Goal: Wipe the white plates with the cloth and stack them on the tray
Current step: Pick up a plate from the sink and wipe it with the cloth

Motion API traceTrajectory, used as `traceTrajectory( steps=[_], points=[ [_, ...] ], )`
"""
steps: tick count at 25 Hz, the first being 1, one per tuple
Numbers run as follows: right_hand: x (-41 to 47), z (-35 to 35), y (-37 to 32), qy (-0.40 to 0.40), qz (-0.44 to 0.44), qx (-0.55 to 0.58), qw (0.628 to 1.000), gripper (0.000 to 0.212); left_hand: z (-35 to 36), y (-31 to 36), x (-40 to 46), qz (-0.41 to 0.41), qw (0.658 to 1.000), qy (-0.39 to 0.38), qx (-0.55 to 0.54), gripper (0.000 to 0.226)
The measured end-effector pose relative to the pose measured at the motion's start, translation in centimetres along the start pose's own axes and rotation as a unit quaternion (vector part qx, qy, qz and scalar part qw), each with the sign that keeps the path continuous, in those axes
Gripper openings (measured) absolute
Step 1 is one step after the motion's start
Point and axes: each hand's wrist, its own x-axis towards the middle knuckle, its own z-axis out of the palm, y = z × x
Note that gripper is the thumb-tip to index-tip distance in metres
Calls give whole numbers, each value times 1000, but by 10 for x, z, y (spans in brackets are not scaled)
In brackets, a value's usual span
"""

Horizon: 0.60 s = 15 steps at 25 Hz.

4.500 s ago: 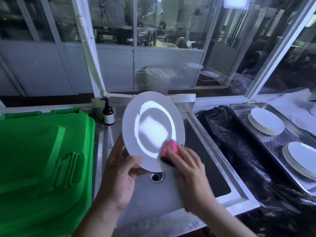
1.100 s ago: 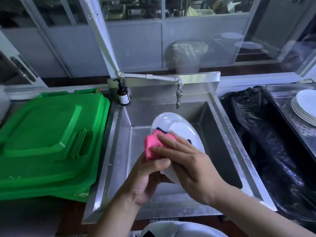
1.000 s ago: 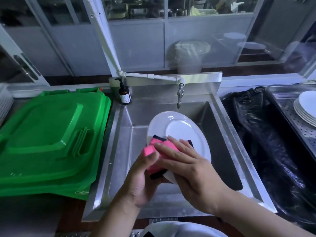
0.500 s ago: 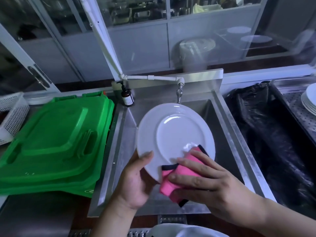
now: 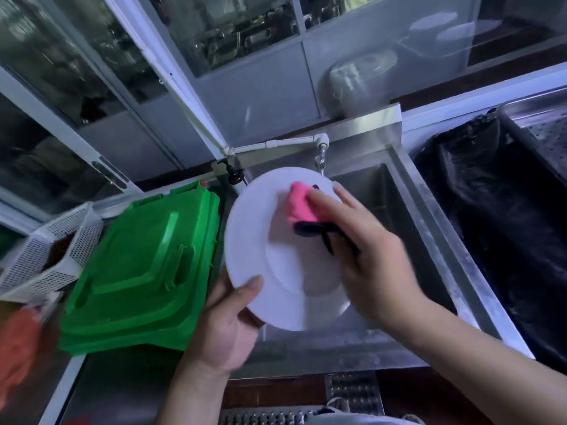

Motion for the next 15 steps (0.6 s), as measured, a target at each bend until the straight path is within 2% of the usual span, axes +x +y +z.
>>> traceTrajectory(
  steps=[2,4,7,11,13,15],
  points=[
    [11,13,-10,8,-20,-38,999,63,15,0,-11,15,1000,-3,11,74],
    [3,20,-21,1,-46,-1,999,63,22,5,-20,45,999,7,15,76],
    [-18,13,-26,-85,-122,44,988,60,23,13,-31,79,997,-3,2,77],
    [-26,-29,-2,-223,-212,58,950,55,14,15,-35,41,998,41,3,85],
    [-22,-53,21,-231,-141,75,960,56,10,15,-33,28,997,73,0,93],
    [-5,-72,29,-183,-42,102,977,61,8,12,-33,13,995,94,-10,98]
  ],
)
